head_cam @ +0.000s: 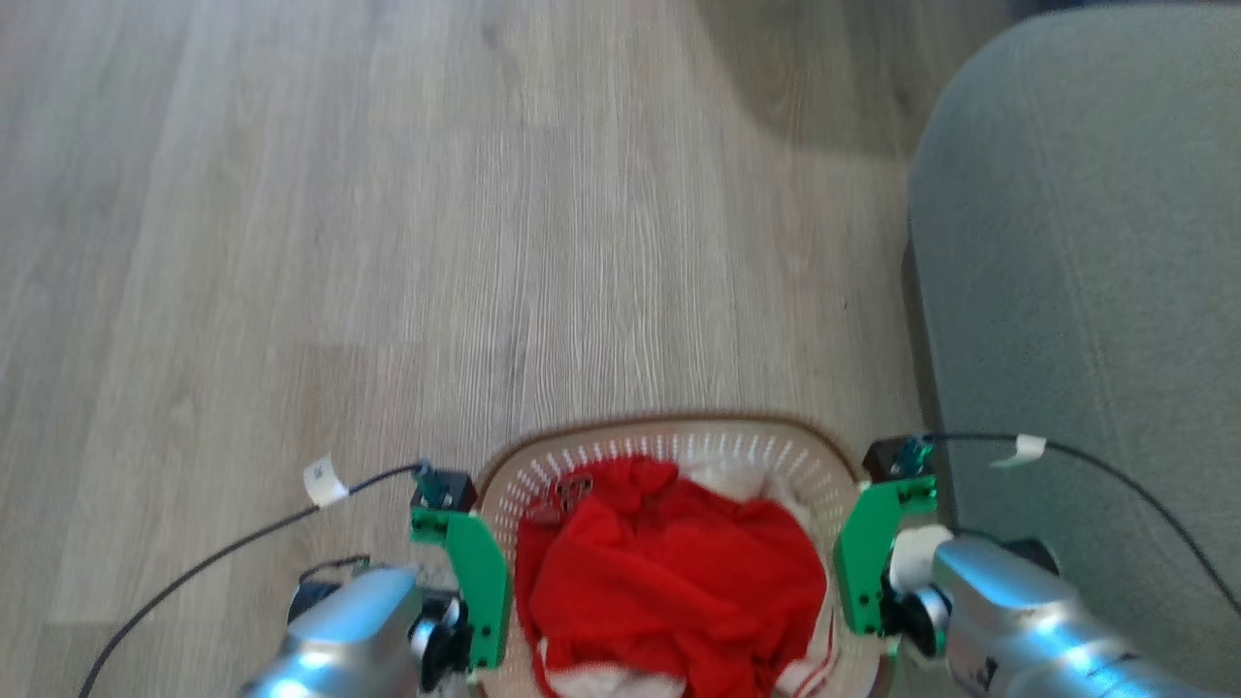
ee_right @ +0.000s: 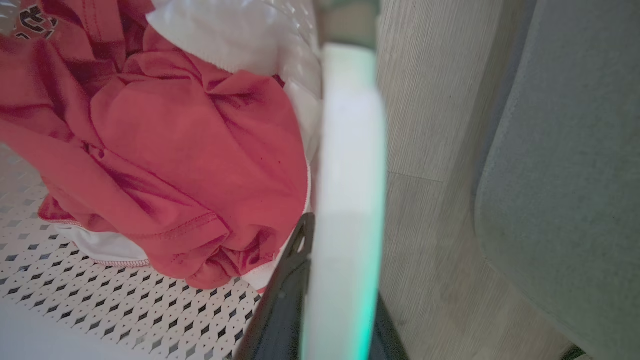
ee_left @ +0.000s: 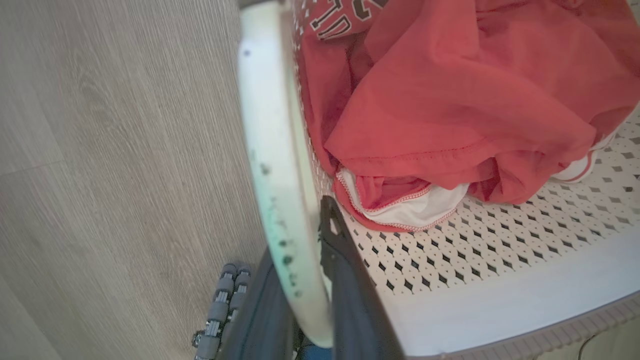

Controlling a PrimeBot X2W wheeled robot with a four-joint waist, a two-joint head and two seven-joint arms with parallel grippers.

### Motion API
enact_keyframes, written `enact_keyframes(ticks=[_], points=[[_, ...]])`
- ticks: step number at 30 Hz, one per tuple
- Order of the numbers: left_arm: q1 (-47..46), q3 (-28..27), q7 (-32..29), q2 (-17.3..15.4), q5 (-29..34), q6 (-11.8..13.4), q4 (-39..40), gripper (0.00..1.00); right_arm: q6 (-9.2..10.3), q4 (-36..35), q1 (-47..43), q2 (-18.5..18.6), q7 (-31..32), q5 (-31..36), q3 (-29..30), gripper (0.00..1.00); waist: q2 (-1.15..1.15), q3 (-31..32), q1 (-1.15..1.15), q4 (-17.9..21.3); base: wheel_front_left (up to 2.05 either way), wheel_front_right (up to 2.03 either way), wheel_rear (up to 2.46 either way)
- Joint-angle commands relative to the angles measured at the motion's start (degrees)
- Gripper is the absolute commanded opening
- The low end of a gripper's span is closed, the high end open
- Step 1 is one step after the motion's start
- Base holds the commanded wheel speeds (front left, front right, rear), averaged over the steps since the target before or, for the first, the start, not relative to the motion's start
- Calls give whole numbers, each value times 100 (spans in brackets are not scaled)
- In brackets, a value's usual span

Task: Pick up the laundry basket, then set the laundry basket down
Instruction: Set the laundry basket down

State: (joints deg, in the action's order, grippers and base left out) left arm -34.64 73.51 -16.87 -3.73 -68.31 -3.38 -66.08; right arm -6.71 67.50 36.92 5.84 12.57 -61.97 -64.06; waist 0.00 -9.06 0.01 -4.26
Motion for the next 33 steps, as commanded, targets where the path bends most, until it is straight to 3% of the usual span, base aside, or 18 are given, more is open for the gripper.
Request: enact_keyframes(ticks=[1,14,33], points=[[-341,-46,126,85,102,6,271,0,-78,-226,253,-176,-188,55,-18,0,0,-453,-1,12,0,0,0],[-1013,-27,480,85,476,416,735,0,-78,-211,813,120,-983,77,87,0,0,-2145,-1,-13,0,0,0],[-1779,-16,935,85,1099,541,1025,0,-78,44,1440,145,-1441,-53,271,0,0,-3564,-1,-126,0,0,0]])
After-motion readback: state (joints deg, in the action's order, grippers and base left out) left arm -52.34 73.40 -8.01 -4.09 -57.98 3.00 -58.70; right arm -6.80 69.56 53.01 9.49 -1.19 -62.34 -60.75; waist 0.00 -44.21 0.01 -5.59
